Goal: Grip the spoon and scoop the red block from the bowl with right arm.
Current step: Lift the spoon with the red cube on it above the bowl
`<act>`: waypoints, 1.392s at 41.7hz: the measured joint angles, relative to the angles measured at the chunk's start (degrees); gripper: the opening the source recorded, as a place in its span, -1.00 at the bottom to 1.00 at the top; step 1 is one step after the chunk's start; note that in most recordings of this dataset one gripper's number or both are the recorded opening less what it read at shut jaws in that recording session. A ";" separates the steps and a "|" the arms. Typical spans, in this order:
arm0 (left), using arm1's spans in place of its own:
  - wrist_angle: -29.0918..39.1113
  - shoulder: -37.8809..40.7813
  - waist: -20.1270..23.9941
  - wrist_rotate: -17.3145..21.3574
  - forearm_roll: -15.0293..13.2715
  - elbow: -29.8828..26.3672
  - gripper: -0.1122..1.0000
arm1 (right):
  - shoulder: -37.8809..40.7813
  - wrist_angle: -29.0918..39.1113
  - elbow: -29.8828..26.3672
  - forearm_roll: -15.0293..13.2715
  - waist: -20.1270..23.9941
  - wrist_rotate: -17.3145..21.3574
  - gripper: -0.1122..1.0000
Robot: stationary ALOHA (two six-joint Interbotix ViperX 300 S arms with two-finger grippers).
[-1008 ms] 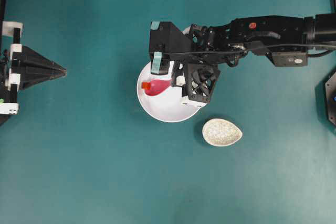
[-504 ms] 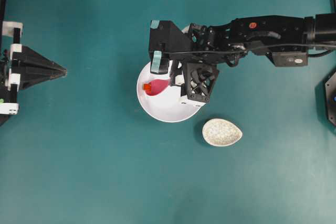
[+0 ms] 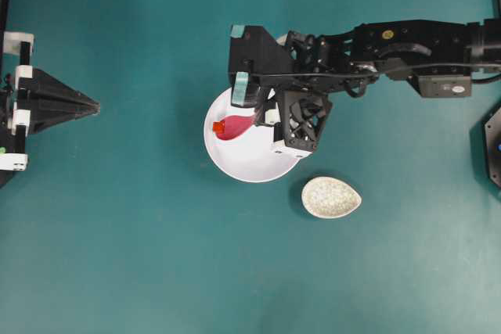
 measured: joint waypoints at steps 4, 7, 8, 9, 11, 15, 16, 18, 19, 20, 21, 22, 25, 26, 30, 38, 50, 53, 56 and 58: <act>0.00 0.00 -0.09 0.00 0.00 0.00 -0.80 | -0.62 -1.76 1.41 0.00 0.18 0.00 -0.36; -0.09 0.00 0.00 0.00 0.00 -0.09 -0.80 | -1.41 -3.60 2.64 0.00 0.44 0.00 -0.36; -0.09 0.00 0.00 0.00 0.00 0.00 -0.80 | -1.67 -4.13 2.99 0.00 0.53 0.00 -0.36; -0.09 0.00 -0.09 0.00 0.00 0.00 -0.80 | -1.93 -4.66 3.43 0.00 0.53 0.00 -0.36; 0.00 0.00 -0.09 0.00 0.00 -0.09 -0.80 | -2.64 -6.15 4.48 0.00 0.70 0.00 -0.36; 0.00 0.00 -0.09 -0.09 0.00 0.00 -0.80 | -4.57 -9.14 7.12 0.00 0.97 0.00 -0.36; -0.09 0.00 -0.09 -0.09 0.00 0.00 -0.80 | -5.01 -9.84 7.73 0.00 0.97 0.09 -0.36; -0.09 0.00 -0.09 -0.09 0.00 -0.09 -0.80 | -5.89 -11.16 8.88 0.00 1.05 0.00 -0.36; 0.00 0.00 -0.09 -0.18 0.00 0.00 -0.80 | -6.42 -12.04 9.67 0.00 1.05 0.09 -0.36; -0.09 0.00 -0.09 -0.18 0.00 0.00 -0.80 | -6.86 -12.92 10.28 0.00 1.05 0.09 -0.36; 0.00 0.00 0.00 -0.18 0.00 0.00 -0.80 | -7.38 -13.80 10.99 0.00 1.05 0.00 -0.36; 0.00 0.00 -0.09 -0.18 0.00 0.00 -0.80 | -7.82 -14.68 11.78 0.00 1.14 0.00 -0.36; 0.00 0.00 0.00 -0.35 0.00 0.00 -0.80 | -9.05 -17.93 14.06 0.00 1.41 0.00 -0.36; 0.00 0.00 -0.09 -0.35 0.00 0.00 -0.80 | -9.40 -18.98 14.77 0.00 1.49 0.00 -0.36; 0.00 0.00 -0.09 -0.70 0.00 0.00 -0.80 | -10.81 -24.61 17.93 0.18 2.29 -0.09 -0.36; 0.00 0.00 -0.09 -0.79 0.00 0.00 -0.80 | -11.51 -36.30 23.99 0.00 4.83 -0.18 -0.36; 0.00 0.00 -0.09 -0.88 0.00 0.00 -0.80 | -11.60 -52.82 33.22 0.35 7.65 0.00 -0.36; 0.00 0.00 0.00 -0.79 0.00 0.00 -0.80 | -11.60 -56.07 34.89 0.70 7.65 0.44 -0.36; 0.00 0.00 -0.09 -0.88 0.00 0.00 -0.80 | -11.60 -58.80 36.12 1.05 7.65 0.88 -0.36; 0.00 0.00 0.00 -0.88 0.00 0.00 -0.80 | -11.60 -60.03 36.65 1.32 7.65 1.05 -0.36</act>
